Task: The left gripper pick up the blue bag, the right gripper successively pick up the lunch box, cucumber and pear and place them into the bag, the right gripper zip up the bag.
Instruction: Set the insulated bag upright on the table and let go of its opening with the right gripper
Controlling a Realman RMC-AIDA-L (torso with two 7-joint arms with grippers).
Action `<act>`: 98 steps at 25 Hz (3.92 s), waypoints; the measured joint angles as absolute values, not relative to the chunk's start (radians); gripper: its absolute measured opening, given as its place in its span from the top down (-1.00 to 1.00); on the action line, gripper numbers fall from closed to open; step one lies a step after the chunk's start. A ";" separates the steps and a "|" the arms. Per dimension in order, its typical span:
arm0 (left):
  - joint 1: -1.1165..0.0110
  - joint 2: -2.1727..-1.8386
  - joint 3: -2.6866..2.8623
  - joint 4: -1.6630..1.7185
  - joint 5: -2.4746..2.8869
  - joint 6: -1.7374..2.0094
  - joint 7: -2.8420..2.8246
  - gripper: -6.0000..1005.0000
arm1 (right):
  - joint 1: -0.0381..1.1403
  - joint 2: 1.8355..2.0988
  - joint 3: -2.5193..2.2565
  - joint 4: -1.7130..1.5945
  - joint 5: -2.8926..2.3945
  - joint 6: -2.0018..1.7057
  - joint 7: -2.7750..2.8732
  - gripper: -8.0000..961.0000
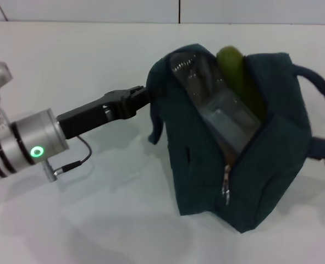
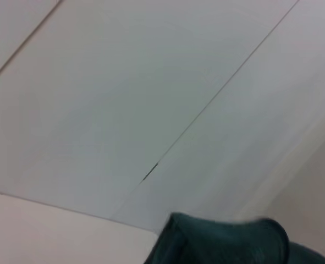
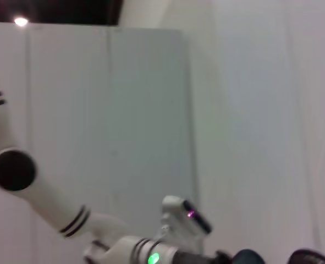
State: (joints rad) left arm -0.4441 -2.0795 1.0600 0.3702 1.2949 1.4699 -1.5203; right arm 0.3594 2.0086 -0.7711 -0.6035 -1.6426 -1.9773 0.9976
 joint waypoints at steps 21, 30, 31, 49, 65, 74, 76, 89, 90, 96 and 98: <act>-0.405 -2.077 1.023 0.369 1.304 1.457 -1.482 0.88 | 0.496 2.004 -0.897 -0.544 -1.998 -1.900 1.220 0.98; -0.393 -2.078 1.023 0.370 1.303 1.452 -1.482 0.87 | 0.489 1.989 -0.804 -0.529 -2.026 -1.914 1.231 0.98; -0.390 -2.079 1.023 0.370 1.300 1.453 -1.484 0.87 | 0.478 1.988 -0.767 -0.537 -2.025 -1.921 1.229 0.98; -0.448 -2.085 1.021 0.317 1.219 1.435 -1.557 0.87 | 0.464 2.009 -0.696 -0.546 -1.987 -1.929 1.200 0.98; -0.461 -2.085 1.041 0.316 1.255 1.463 -1.696 0.86 | 0.490 2.014 -0.700 -0.501 -1.892 -1.914 1.145 0.98; -0.462 -2.085 1.048 0.316 1.256 1.493 -1.706 0.86 | 0.485 2.013 -0.695 -0.493 -1.892 -1.939 1.154 0.98; -0.462 -2.085 1.048 0.316 1.256 1.493 -1.706 0.86 | 0.481 2.013 -0.690 -0.493 -1.892 -1.947 1.154 0.94; -0.455 -2.083 1.046 0.306 1.256 1.492 -1.706 0.86 | 0.383 1.961 -0.688 -0.504 -1.770 -2.048 1.155 0.33; -0.454 -2.083 1.046 0.306 1.256 1.492 -1.706 0.86 | 0.375 1.958 -0.687 -0.504 -1.758 -2.051 1.154 0.29; -0.450 -2.084 1.048 0.306 1.256 1.495 -1.704 0.87 | 0.361 1.955 -0.688 -0.504 -1.744 -2.038 1.155 0.14; -0.450 -2.085 1.048 0.306 1.256 1.499 -1.704 0.87 | 0.363 1.955 -0.693 -0.504 -1.748 -2.017 1.162 0.14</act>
